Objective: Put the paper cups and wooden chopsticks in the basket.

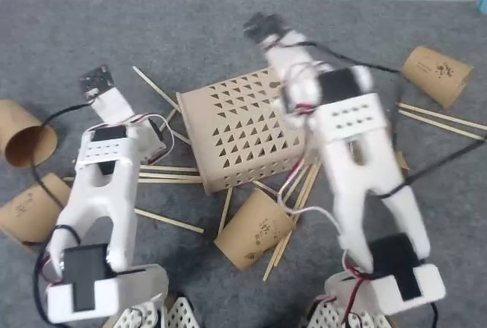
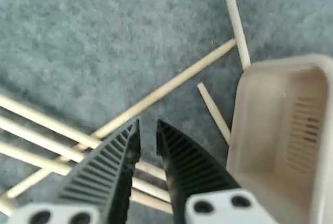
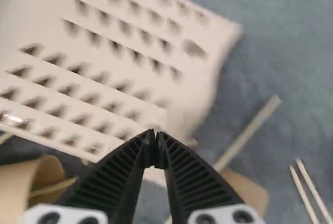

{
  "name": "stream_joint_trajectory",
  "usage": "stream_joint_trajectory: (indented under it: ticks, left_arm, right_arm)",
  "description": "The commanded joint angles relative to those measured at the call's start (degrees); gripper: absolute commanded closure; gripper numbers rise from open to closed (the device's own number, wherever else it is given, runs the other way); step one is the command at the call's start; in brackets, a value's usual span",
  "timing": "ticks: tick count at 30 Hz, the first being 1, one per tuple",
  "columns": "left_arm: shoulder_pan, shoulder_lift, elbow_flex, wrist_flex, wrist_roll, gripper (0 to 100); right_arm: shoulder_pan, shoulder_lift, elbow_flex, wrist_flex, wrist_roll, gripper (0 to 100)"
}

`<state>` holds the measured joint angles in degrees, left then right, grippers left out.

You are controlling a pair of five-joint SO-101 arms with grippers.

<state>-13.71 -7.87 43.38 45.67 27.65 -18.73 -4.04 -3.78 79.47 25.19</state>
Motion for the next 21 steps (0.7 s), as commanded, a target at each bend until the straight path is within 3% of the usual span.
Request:
stream_joint_trajectory:
  ticks: [1,9,16,21]
  left_arm:
    - [0.9,0.0,-2.3,0.8,-1.7,95]
    - [0.6,0.1,-2.1,0.7,-4.1,95]
    - [0.4,0.4,-1.9,-0.9,-5.0,95]
    - [-0.4,0.5,-1.9,-0.9,-5.0,95]
  right_arm:
    - [4.0,-0.2,-2.3,2.2,0.6,91.3]
    - [6.1,11.3,-5.0,1.6,-1.1,88.2]
    - [1.5,8.9,-5.6,5.9,-1.0,81.8]
    - [2.2,12.1,-5.3,5.2,-0.6,80.8]
